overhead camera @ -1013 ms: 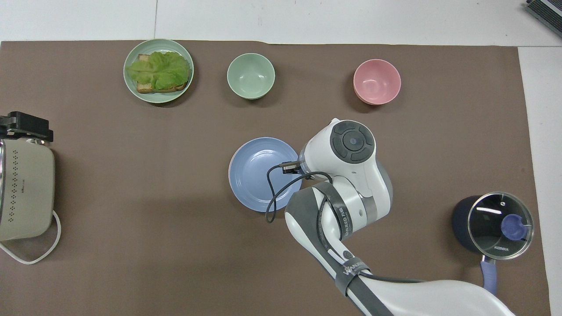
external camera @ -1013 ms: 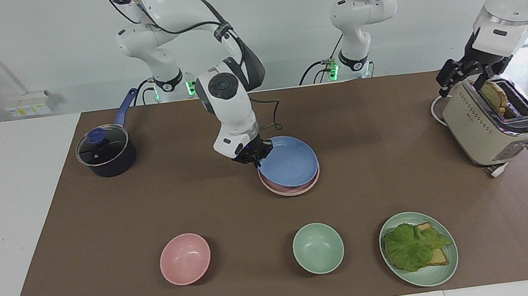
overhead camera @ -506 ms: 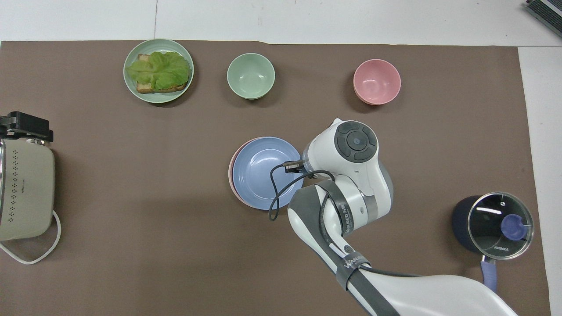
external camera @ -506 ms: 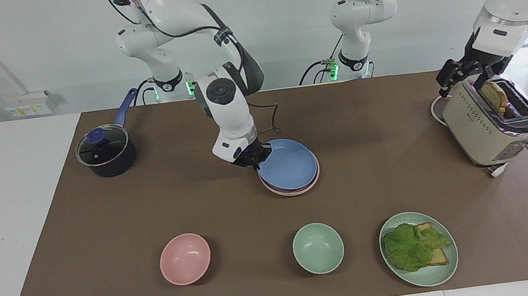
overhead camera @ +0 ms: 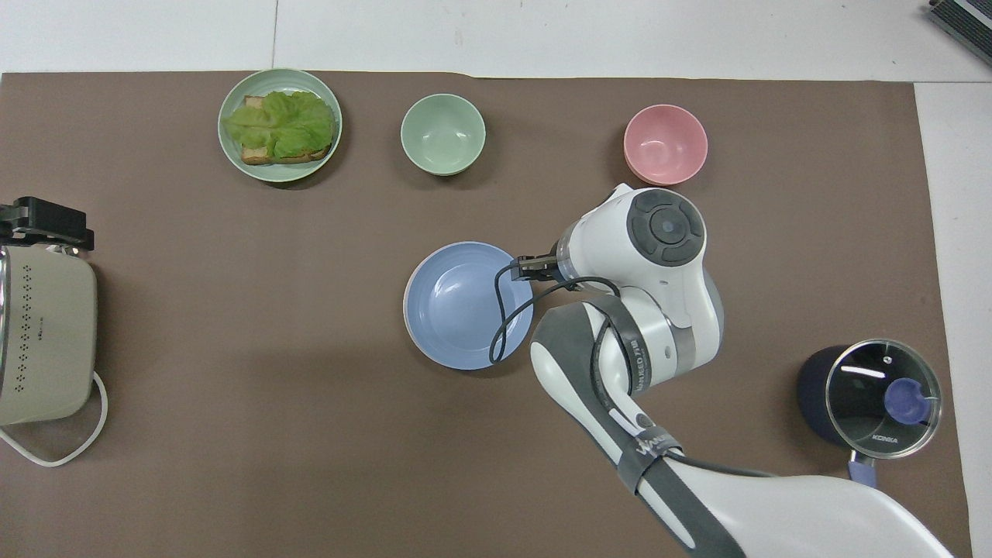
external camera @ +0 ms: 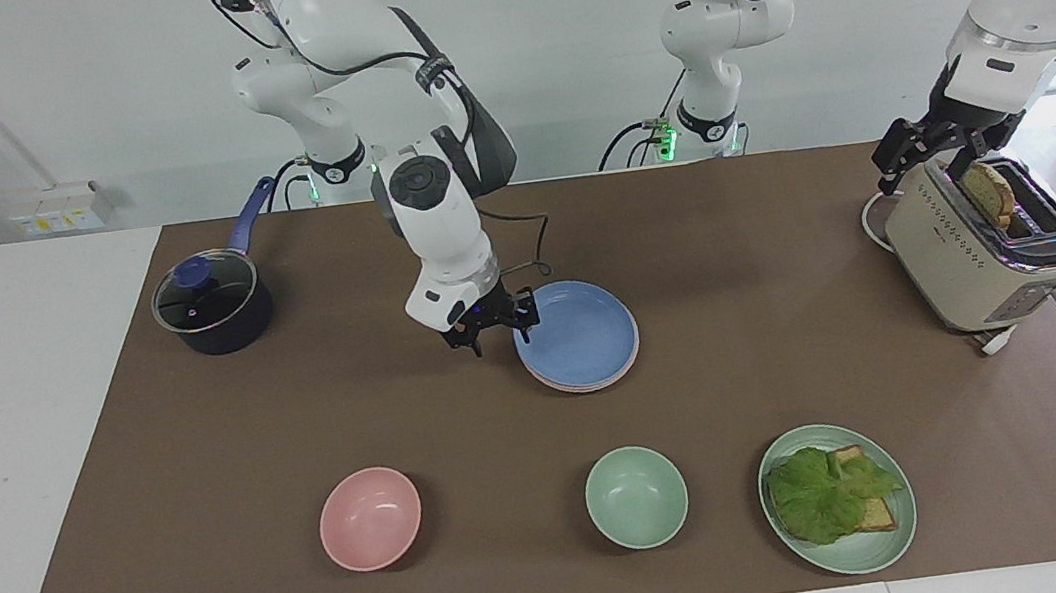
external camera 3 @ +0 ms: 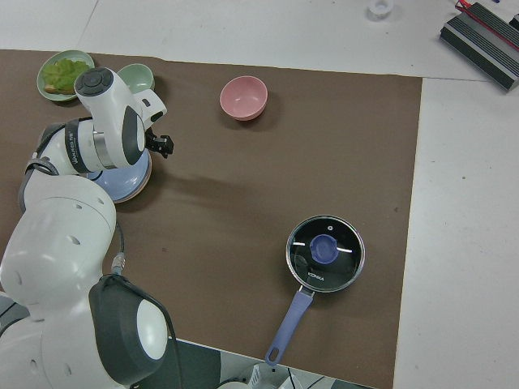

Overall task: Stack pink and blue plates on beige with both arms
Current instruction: 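Open the right gripper and withdraw it toward the pot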

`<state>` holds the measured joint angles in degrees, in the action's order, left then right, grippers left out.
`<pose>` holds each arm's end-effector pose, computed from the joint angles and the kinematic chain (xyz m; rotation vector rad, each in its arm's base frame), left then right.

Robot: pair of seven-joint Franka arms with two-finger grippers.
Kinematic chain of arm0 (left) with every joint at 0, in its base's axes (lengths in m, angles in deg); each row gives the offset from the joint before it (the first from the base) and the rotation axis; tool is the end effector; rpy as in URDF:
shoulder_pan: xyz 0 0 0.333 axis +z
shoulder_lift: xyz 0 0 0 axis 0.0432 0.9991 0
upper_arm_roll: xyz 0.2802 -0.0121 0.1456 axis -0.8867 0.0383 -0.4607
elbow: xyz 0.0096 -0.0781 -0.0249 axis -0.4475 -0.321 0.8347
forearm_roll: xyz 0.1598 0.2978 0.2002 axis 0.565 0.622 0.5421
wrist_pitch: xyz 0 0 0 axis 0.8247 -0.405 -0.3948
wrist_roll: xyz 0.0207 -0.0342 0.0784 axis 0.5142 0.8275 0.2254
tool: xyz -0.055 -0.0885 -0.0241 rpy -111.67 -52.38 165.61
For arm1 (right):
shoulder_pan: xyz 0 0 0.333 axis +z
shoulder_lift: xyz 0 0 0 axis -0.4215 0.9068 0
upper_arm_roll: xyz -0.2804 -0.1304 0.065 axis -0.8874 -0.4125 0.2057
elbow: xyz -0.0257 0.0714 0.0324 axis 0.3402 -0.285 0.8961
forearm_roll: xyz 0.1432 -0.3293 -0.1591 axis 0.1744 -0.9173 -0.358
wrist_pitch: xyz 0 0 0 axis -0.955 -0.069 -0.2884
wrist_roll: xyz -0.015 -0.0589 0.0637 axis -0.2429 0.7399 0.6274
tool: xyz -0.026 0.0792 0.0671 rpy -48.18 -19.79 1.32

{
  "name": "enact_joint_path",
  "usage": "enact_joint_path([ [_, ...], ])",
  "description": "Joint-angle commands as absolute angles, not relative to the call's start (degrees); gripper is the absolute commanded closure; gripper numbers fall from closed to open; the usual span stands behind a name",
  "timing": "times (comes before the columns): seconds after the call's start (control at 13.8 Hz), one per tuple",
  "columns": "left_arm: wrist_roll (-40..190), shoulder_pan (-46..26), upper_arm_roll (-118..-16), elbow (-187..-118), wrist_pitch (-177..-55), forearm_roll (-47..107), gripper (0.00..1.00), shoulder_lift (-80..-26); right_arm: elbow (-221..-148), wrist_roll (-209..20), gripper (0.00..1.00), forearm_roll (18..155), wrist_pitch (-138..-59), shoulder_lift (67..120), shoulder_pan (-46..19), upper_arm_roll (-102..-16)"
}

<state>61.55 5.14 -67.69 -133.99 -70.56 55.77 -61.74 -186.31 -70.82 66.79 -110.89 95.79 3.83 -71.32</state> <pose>0.5631 0.0032 0.6153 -3.1345 -0.0616 -0.0296 0.5855 0.2672 0.3777 -2.9730 -0.0612 -0.1165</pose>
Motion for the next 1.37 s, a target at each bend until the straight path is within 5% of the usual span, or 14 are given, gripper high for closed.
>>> enact_joint_path([
  [0.0,61.2,5.7,-67.3,-134.1,-69.9,56.1,0.0,-62.1,-186.3,-72.6,0.0,63.8,-107.6,91.9,-0.2,-71.8],
  [1.3,61.2,5.7,-67.3,-134.1,-69.9,56.1,0.0,-62.1,-183.8,-78.0,0.0,57.2,-83.2,74.4,-19.7,-72.3],
])
